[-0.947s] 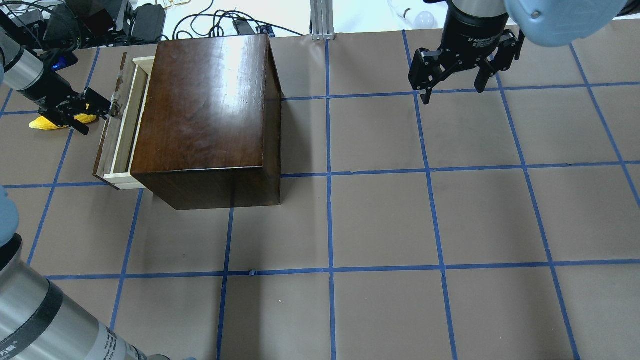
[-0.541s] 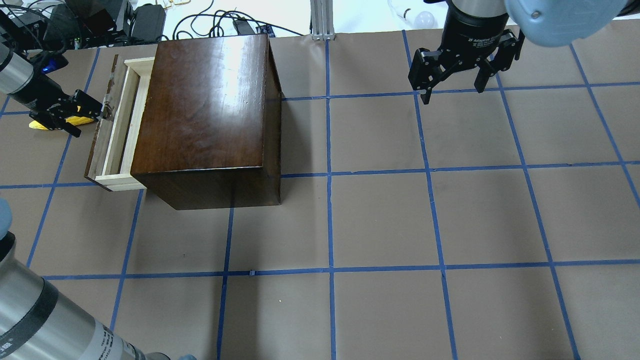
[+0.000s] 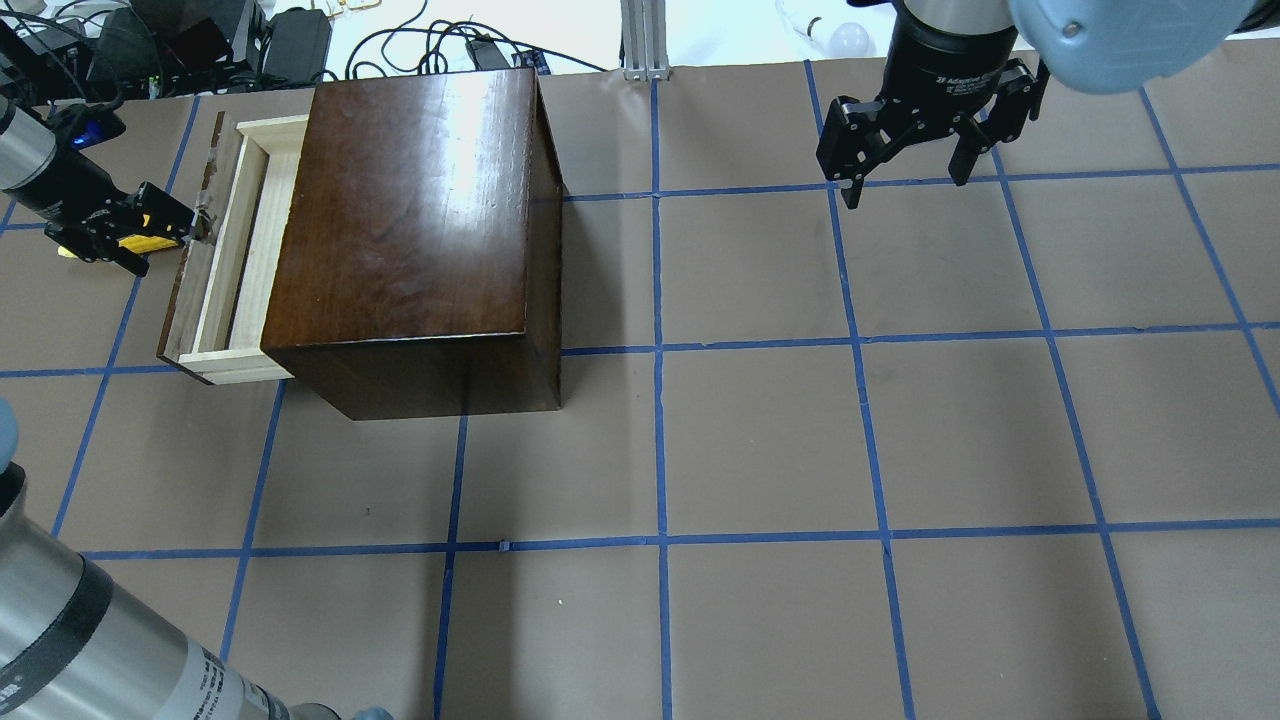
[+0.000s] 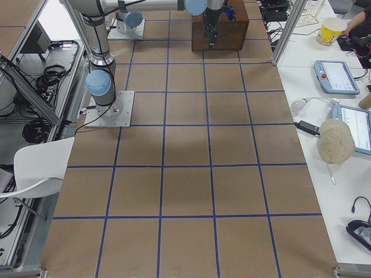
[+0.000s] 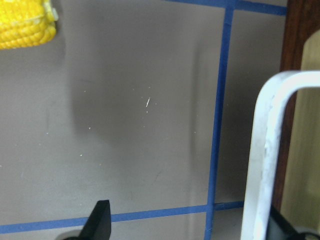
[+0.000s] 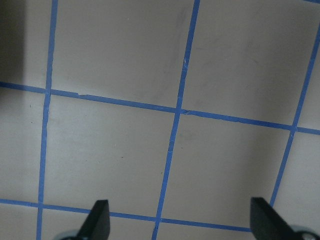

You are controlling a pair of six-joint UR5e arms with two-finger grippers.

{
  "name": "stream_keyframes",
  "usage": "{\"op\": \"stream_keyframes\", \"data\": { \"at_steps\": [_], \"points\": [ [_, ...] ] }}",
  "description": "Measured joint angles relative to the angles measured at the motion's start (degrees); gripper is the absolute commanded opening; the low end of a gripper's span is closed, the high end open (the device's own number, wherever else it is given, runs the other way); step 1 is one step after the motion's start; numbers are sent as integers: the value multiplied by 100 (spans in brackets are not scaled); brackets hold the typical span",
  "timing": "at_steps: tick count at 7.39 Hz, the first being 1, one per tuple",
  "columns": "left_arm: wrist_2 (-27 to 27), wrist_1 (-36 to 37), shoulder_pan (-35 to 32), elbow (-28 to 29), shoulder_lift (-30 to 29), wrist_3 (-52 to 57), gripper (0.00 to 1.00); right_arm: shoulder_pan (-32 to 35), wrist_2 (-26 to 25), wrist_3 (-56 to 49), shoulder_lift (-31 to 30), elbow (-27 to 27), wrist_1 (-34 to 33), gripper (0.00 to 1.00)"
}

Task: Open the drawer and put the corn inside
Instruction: 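Release the handle and move the left gripper over the yellow corn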

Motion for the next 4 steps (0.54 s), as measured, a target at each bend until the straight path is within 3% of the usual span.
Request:
{"op": "stream_keyframes", "data": {
  "at_steps": [4],
  "points": [
    [1,11,94,-4,20,9,100,0,0,0,0,0,2,100]
  ]
}}
